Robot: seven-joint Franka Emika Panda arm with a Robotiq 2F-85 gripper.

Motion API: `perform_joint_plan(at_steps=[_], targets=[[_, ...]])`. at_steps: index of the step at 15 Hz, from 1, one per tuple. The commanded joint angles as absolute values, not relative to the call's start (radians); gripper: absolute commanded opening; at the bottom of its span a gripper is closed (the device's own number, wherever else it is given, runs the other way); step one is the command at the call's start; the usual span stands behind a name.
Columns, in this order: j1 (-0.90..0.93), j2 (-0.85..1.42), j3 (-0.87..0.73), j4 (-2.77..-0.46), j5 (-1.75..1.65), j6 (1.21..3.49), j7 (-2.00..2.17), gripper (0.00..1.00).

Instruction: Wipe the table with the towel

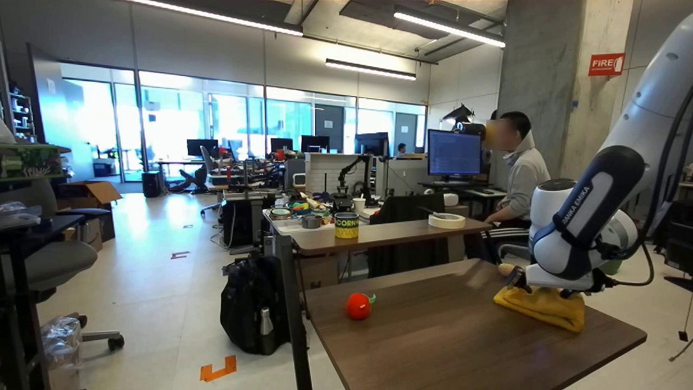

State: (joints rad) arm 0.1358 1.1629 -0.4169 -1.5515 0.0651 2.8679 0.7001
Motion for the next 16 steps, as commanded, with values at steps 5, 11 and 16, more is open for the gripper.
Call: perform_joint_plan(at_steps=[5,11,16], targets=[[0.103,0.958,-0.115,-1.848,0.135,2.980,0.494,1.00],[0.053,0.991,0.014,-1.802,0.220,2.975,0.406,1.00],[0.030,1.048,-0.174,-1.719,0.228,2.966,0.448,1.00]])
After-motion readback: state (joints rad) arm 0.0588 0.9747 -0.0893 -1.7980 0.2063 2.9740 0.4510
